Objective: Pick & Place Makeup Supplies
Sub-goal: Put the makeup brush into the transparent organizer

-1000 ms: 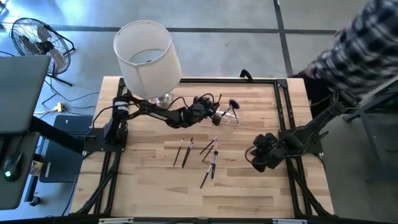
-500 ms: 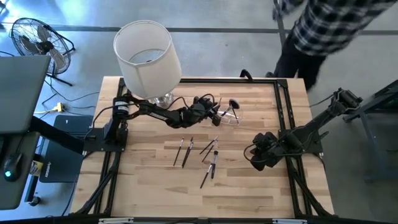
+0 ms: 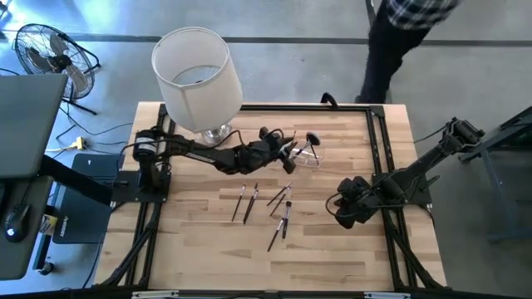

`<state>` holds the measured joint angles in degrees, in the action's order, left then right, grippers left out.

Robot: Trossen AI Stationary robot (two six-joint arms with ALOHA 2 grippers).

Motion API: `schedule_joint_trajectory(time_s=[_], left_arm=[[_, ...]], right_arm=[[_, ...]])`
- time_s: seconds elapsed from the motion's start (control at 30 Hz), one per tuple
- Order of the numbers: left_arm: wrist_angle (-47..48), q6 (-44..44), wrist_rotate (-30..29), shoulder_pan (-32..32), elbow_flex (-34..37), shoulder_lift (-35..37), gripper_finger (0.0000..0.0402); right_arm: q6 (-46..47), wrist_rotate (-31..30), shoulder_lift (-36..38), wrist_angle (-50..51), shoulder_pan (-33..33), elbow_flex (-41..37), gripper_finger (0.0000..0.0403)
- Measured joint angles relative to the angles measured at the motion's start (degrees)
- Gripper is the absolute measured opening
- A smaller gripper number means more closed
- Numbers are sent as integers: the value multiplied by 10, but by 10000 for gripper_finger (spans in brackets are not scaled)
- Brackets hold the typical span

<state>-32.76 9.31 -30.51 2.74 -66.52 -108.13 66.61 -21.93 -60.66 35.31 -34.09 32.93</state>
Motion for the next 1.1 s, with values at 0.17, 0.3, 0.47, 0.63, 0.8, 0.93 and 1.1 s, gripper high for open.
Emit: schedule_joint_trajectory(time_s=[0.17, 0.3, 0.47, 0.63, 0.8, 0.93, 1.1], left_arm=[[200, -1, -19, -43, -72, 21, 92], [396, 21, -19, -80, -159, 22, 92], [583, 134, -18, -112, -246, 23, 92], [668, 234, 38, -115, -258, 22, 92], [755, 301, 102, -114, -259, 32, 92], [826, 356, 129, -114, -258, 32, 92], [890, 388, 135, -117, -257, 32, 92]], right_arm=[[0, -2, 0, 0, 0, 0, 6], [0, -3, 0, 0, 0, 0, 3], [-11, -4, 0, 0, 0, 0, 2], [-11, -4, 0, 0, 0, 0, 6], [-11, -4, 0, -1, 0, 0, 5], [-11, -6, 0, -7, 0, 0, 3], [-3, -14, 0, -37, 0, 0, 4]])
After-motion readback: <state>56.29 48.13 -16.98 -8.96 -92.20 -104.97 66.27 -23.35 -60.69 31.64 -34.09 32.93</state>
